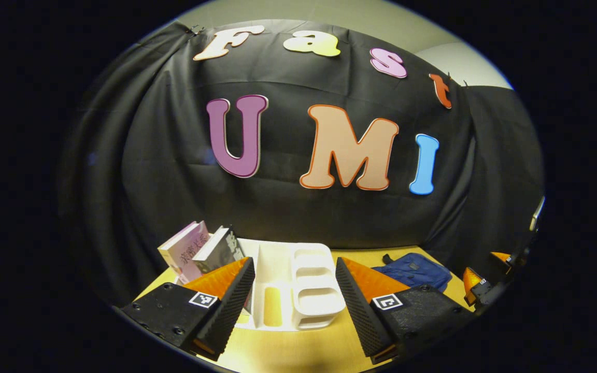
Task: Open the schoolbag, grab two books from the bookshelf and put them into the schoolbag.
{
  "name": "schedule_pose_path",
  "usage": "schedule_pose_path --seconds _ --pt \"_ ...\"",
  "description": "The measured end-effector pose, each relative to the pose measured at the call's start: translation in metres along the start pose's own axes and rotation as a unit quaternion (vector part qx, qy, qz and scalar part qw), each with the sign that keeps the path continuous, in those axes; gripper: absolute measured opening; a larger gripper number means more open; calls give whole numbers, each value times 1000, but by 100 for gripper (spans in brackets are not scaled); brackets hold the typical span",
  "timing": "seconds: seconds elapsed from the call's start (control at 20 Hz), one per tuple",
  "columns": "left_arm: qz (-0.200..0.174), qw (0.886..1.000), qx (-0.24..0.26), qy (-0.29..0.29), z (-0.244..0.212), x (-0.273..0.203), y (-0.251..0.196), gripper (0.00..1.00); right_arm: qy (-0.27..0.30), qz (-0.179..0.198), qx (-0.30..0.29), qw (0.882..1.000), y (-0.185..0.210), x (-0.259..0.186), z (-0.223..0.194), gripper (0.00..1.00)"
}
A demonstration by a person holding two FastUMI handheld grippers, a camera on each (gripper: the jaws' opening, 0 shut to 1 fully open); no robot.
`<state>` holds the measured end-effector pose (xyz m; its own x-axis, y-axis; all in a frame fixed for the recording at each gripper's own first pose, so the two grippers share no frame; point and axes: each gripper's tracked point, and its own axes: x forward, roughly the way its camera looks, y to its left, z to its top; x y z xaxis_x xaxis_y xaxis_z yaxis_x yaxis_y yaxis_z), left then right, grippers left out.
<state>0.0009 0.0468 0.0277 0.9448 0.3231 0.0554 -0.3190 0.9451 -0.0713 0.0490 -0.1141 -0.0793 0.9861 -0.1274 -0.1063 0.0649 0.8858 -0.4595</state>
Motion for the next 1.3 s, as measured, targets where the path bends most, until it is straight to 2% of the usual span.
schedule_pose_path --seconds 0.1,0.15,0.2,0.25,0.3,0.35,0.4,0.45,0.5,0.55,0.6,0.65,0.7,0.8,1.1,1.15,1.2,1.25,1.3 --pt "17 1000 11 -4 4 -2 10 92 13 7 -29 999 10 4 -22 97" --pt "25 1000 15 -4 5 -4 16 88 21 9 -45 999 15 5 -34 98" --pt "33 999 19 -4 6 -6 20 92 30 10 -63 997 20 8 -46 98" --pt "40 999 21 -4 6 -8 26 88 36 14 -84 996 25 9 -57 98" --pt "47 999 22 -4 6 -10 31 90 41 19 -106 993 32 11 -68 98" --pt "54 998 22 -3 5 -12 34 92 43 26 -127 991 38 12 -76 93" --pt "61 998 21 -1 5 -14 40 92 45 33 -148 987 43 9 -84 92" --pt "68 997 20 1 4 -16 44 96 46 40 -169 984 50 8 -91 92" --pt "75 997 21 3 3 -18 48 92 46 46 -189 980 55 8 -100 92" --pt "81 996 22 3 3 -19 52 92 45 52 -208 976 61 8 -106 98" --pt "88 996 23 3 4 -20 55 88 43 57 -228 971 67 10 -110 91" --pt "93 995 24 4 4 -22 59 88 41 62 -248 966 72 11 -114 91" --pt "98 995 24 5 5 -23 63 92 39 68 -267 960 78 13 -118 93" --pt "109 994 23 8 3 -26 69 92 36 79 -300 950 87 16 -125 98" --pt "143 989 22 18 -1 -34 92 92 22 98 -373 922 108 33 -141 97" --pt "149 988 21 22 -4 -36 96 92 26 105 -381 918 113 35 -145 97" --pt "154 988 20 25 -6 -38 99 88 30 107 -386 916 113 37 -149 92" --pt "159 987 18 27 -8 -38 101 92 30 110 -392 913 115 37 -149 88" --pt "162 986 15 30 -10 -38 104 88 29 110 -395 912 116 39 -150 88"
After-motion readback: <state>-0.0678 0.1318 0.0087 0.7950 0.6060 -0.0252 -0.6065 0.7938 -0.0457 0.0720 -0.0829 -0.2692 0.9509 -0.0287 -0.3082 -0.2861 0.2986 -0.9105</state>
